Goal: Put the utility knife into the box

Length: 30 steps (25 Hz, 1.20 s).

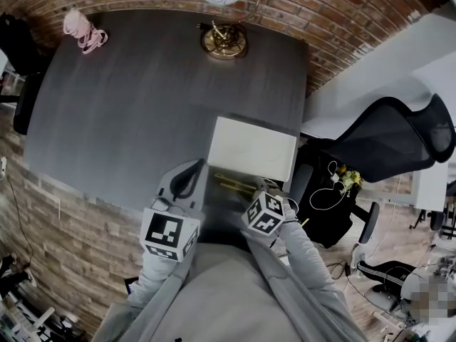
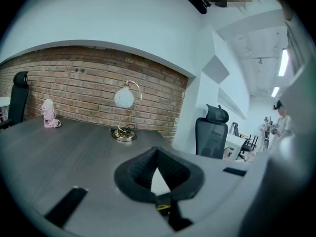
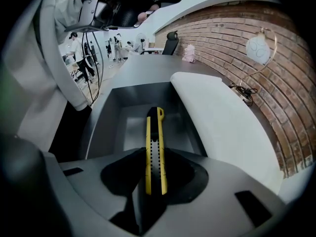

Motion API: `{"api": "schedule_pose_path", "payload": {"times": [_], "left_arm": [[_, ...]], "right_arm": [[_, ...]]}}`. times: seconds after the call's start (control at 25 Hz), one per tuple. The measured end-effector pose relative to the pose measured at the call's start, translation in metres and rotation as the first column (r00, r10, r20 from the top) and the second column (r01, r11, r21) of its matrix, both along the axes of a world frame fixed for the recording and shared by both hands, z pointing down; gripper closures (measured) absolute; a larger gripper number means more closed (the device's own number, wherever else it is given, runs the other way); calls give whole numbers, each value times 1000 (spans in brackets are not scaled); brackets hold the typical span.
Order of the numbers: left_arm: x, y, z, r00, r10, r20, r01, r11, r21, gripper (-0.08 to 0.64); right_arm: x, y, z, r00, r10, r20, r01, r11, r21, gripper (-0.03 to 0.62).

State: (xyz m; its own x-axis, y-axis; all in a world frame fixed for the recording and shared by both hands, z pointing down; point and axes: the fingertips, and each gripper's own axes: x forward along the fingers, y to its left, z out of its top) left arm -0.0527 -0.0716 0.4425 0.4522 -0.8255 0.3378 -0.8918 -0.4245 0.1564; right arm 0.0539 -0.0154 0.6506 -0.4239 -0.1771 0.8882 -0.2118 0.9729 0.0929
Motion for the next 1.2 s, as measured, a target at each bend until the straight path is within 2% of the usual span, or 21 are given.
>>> {"api": "schedule_pose_path", "payload": {"times": [0.36, 0.68, 0.96, 1.2], "left_arm": [[-2, 1, -1, 1000, -2, -6, 2, 1000, 2, 541], [-5, 1, -3, 1000, -6, -7, 7, 1000, 10, 541], [-5, -4, -12, 1000, 4, -9, -4, 999, 35, 541], [-4, -8, -24, 1000, 20, -7, -19, 998, 64, 541]], "right_arm": [[-1, 0, -1, 1000, 14, 0, -14, 1000, -13, 465], [-2, 0, -11, 998, 54, 42, -54, 998, -15, 465], [-6, -7, -45, 979, 134, 152, -136, 991, 5, 465], [-5, -25, -94, 924, 235, 303, -261, 964, 49, 465]]}}
